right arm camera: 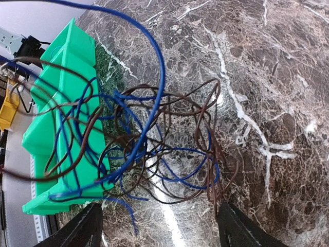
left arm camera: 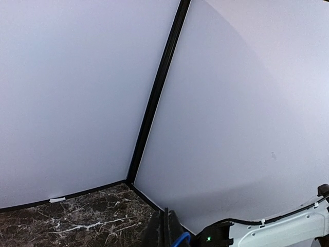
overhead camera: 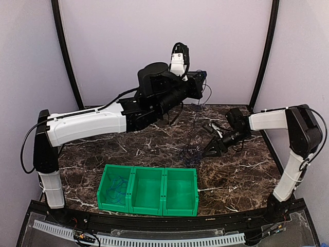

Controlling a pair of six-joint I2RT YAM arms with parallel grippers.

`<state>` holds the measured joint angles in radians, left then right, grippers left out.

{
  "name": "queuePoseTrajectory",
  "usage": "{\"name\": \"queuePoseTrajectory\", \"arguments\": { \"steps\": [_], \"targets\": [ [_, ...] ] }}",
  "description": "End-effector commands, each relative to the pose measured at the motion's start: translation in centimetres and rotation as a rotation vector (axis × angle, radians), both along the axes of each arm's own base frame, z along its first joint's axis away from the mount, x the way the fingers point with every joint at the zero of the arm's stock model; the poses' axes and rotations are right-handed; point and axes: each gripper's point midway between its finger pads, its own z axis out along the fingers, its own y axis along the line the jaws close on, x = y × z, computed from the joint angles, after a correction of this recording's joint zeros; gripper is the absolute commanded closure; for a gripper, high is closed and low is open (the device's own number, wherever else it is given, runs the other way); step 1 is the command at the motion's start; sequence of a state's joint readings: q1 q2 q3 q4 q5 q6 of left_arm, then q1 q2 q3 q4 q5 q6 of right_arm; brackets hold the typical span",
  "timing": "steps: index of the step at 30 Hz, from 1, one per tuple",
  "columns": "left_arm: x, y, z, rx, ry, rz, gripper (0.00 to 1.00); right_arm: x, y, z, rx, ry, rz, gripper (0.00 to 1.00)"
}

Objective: Untangle the cables

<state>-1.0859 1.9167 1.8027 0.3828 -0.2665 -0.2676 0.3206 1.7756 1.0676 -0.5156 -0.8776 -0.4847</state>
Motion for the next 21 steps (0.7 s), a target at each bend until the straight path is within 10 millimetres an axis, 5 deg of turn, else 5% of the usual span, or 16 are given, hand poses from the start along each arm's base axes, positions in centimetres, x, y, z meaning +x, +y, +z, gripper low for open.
{"name": "queuePoseTrajectory", "arguments": {
  "steps": [1, 6, 17, 21],
  "targets": [
    [-1.2, 1.8, 6.0, -0.089, -0.07, -0.011, 1.0, 2.2, 0.4, 2.8, -0.002, -0.176, -0.014, 0.18],
    [-1.3, 1.7, 7.1, -0.091, -0.087, -0.02, 1.0, 2.4, 0.7, 4.7, 0.02, -0.348, 0.024, 0.01],
    [-1.5, 1.5, 11.4, -0.126, -0.165, -0.021, 1.0, -1.7, 5.6, 7.0, 0.279, -0.303, 0.27, 0.02],
    [-1.6, 1.1, 12.9, -0.135, -0.199, -0.026, 1.0, -1.7, 5.9, 9.1, 0.324, -0.318, 0.245, 0.16]
  ]
}}
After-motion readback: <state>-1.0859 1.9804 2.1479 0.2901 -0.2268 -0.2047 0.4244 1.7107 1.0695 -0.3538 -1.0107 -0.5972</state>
